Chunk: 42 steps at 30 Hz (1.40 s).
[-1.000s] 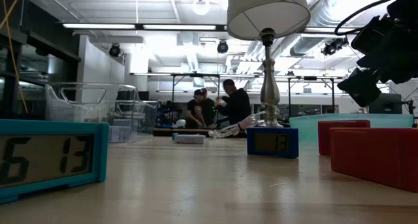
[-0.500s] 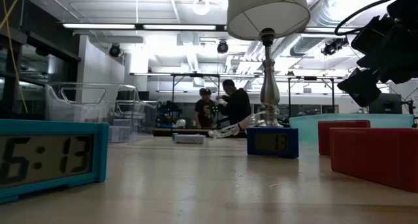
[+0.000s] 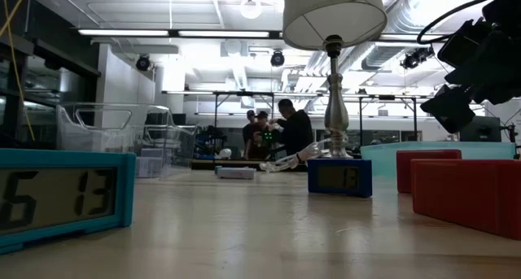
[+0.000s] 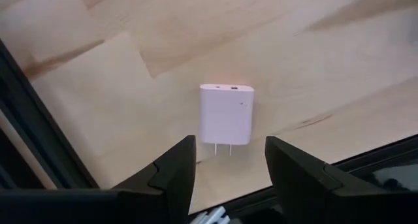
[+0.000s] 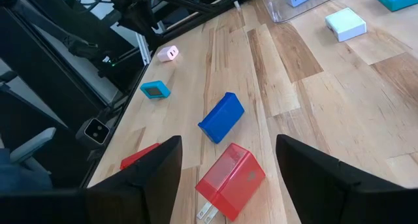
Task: Pick & Place Office items
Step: Put the pink charger adapter into the transparent bin
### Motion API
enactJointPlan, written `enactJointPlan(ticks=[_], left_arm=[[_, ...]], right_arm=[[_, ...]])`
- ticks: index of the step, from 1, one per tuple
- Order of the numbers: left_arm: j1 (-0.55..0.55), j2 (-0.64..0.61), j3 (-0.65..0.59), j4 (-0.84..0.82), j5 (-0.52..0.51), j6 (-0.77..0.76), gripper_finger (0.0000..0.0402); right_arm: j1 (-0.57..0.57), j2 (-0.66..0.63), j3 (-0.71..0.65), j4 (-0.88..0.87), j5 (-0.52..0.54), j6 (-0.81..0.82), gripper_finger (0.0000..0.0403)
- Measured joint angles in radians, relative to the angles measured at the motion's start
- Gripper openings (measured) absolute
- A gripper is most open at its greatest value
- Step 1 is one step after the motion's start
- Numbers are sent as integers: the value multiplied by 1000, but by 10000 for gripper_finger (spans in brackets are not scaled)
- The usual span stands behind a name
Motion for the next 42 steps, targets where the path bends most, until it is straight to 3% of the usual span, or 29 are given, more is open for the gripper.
enactJointPlan(ticks=[9, 36, 42], left_arm=[[5, 2, 0, 19, -32, 105, 175], [4, 1, -2, 19, -17, 27, 176], [-4, 2, -2, 19, -17, 1, 195]], right_arm=[[0, 0, 0, 0, 0, 0, 235], [0, 0, 0, 0, 0, 0, 235], [0, 0, 0, 0, 0, 0, 235]])
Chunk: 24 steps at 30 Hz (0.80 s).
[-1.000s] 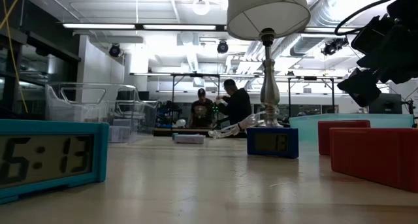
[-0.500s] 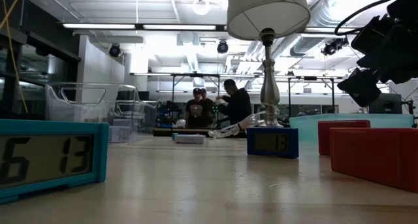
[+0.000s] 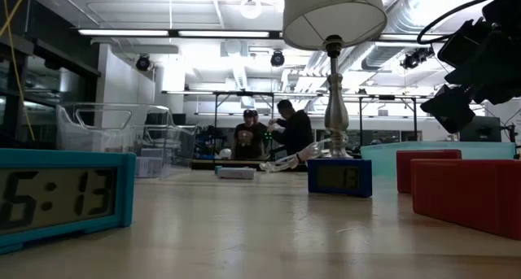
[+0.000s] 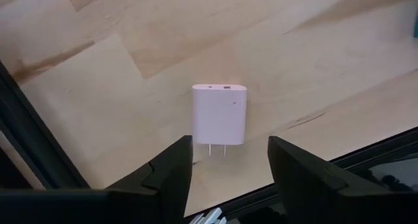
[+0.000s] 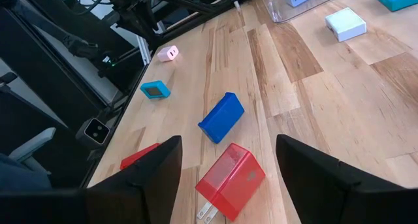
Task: Pick & Place Office items
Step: Put the pink charger adapter into the transparent bin
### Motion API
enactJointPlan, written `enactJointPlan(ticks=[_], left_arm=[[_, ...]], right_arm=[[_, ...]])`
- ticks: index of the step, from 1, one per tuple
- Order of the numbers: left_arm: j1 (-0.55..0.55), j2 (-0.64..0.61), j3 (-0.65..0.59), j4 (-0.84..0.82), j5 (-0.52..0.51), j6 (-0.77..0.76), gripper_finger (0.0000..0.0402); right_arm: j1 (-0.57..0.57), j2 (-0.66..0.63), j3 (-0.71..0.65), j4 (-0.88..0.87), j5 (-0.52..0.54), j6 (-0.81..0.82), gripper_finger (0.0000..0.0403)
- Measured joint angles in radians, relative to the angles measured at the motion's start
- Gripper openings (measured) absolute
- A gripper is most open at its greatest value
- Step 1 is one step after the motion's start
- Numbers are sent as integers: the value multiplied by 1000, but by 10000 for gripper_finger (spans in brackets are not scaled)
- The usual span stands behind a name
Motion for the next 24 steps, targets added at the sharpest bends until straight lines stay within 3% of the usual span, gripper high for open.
enactJointPlan(ticks=[13, 24], left_arm=[[0, 15, 0, 7, 0, 17, 299], [0, 80, 0, 23, 24, 18, 309]], right_arm=[[0, 0, 0, 0, 0, 0, 235], [0, 0, 0, 0, 0, 0, 235]])
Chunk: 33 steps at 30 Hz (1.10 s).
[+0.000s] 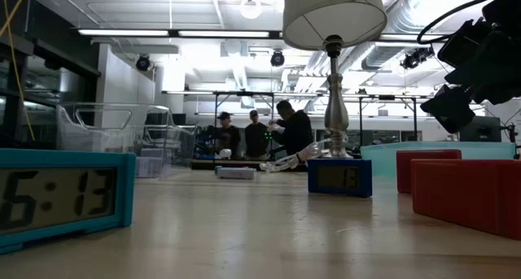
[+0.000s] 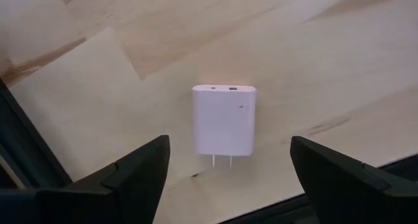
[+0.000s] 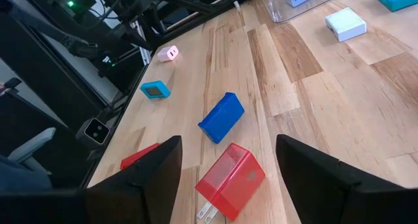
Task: Pick & Place Office items
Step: Put the pink charger adapter into the transparent bin
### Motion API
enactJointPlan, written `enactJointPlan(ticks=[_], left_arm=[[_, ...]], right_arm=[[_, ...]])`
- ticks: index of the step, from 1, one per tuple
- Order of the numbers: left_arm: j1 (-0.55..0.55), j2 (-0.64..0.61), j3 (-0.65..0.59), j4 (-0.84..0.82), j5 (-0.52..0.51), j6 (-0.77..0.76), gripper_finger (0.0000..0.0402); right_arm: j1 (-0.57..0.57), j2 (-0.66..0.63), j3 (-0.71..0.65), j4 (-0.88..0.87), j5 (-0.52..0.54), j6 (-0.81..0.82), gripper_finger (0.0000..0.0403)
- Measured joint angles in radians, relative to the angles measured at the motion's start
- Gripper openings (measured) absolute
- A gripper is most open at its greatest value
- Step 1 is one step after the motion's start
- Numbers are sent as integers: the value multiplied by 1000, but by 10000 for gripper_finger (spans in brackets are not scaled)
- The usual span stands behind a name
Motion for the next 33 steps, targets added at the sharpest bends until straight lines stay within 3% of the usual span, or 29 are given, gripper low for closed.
enactJointPlan(ticks=[17, 33], left_arm=[[-2, 58, -4, 21, 4, 13, 309], [-2, 58, -102, 157, 6, 14, 309]], right_arm=[[0, 0, 0, 0, 0, 0, 235], [0, 0, 0, 0, 0, 0, 235]])
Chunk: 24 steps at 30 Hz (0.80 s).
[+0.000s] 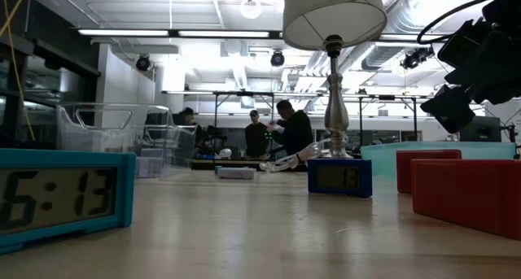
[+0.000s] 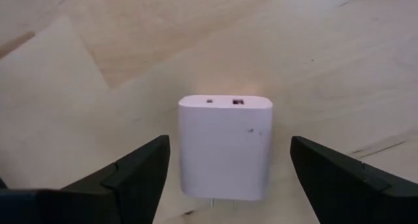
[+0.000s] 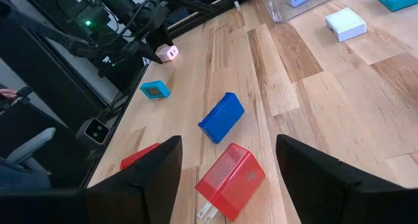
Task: Pick & Place Office items
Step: Put the pink charger adapter into the transparent bin
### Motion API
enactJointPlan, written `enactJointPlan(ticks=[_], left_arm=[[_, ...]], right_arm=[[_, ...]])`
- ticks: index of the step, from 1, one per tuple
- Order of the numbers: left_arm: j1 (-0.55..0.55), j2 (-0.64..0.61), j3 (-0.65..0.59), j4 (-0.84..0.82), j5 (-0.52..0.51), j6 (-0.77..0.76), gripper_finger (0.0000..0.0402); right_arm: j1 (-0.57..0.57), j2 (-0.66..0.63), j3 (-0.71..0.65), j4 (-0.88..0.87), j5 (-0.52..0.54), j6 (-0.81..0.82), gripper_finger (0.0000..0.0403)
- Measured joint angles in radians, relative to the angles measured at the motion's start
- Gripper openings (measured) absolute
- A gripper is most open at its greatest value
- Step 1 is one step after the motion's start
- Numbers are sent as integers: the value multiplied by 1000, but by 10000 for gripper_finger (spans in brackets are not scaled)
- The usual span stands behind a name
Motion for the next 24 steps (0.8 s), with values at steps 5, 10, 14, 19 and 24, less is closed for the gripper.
enactJointPlan(ticks=[5, 10, 14, 19, 24], left_arm=[[0, 0, 0, -3, 1, 12, 309], [0, 0, 0, -3, 1, 12, 309], [0, 0, 0, -9, 1, 12, 309], [0, 0, 0, -16, 1, 12, 300], [0, 0, 0, -18, 1, 11, 275]], right_arm=[[0, 0, 0, 0, 0, 0, 235], [0, 0, 0, 0, 0, 0, 235], [0, 0, 0, 0, 0, 0, 235], [0, 0, 0, 0, 0, 0, 235], [0, 0, 0, 0, 0, 0, 235]])
